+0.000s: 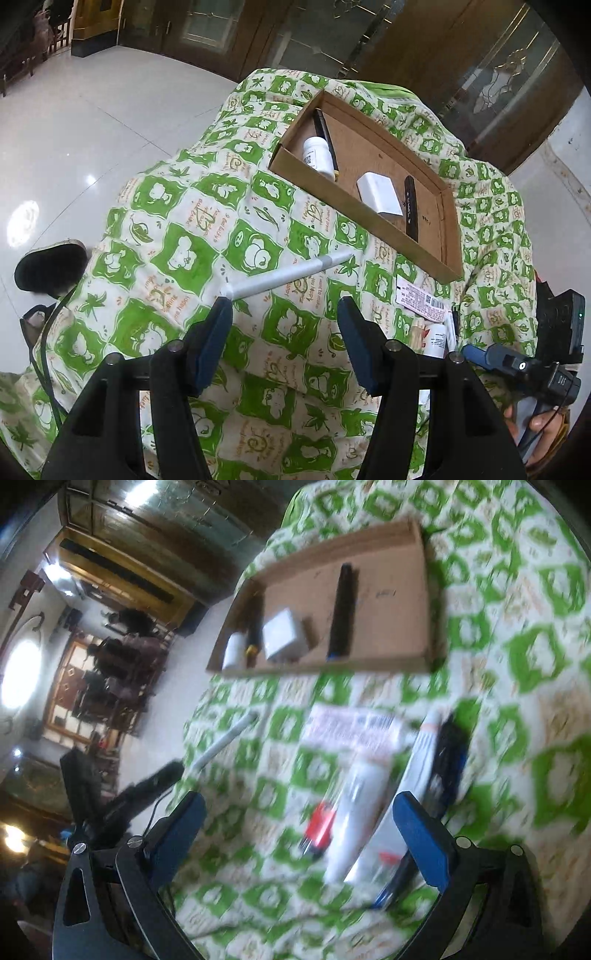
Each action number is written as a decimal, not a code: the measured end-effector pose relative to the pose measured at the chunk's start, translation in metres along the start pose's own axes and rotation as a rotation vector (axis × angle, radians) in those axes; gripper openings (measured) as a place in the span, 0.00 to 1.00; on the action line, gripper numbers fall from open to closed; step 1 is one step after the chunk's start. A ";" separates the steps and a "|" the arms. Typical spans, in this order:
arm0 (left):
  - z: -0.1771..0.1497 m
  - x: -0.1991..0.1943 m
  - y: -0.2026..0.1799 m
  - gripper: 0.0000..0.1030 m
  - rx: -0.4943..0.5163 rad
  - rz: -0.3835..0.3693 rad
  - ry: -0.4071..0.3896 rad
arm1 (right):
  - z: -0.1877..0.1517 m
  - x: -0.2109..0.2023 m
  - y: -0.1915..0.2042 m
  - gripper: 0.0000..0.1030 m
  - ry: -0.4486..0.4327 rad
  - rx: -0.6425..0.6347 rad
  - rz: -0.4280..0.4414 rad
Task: Organize rigid objects
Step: 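Lift both tools from the tray and move toward the items on the cloth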
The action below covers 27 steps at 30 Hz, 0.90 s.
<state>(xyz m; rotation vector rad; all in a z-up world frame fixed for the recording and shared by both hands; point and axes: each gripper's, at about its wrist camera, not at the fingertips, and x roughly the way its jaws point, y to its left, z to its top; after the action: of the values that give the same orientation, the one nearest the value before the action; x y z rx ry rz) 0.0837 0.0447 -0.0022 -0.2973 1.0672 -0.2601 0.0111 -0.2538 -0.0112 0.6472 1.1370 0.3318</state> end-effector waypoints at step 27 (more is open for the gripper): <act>-0.001 0.000 -0.002 0.56 0.003 -0.053 -0.010 | 0.014 0.052 -0.024 0.78 0.130 0.073 -0.341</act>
<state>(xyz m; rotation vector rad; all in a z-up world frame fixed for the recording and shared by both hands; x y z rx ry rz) 0.0821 0.0428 -0.0017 -0.3238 1.0503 -0.3075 0.0427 -0.2481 -0.0601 0.4891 1.3645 0.0407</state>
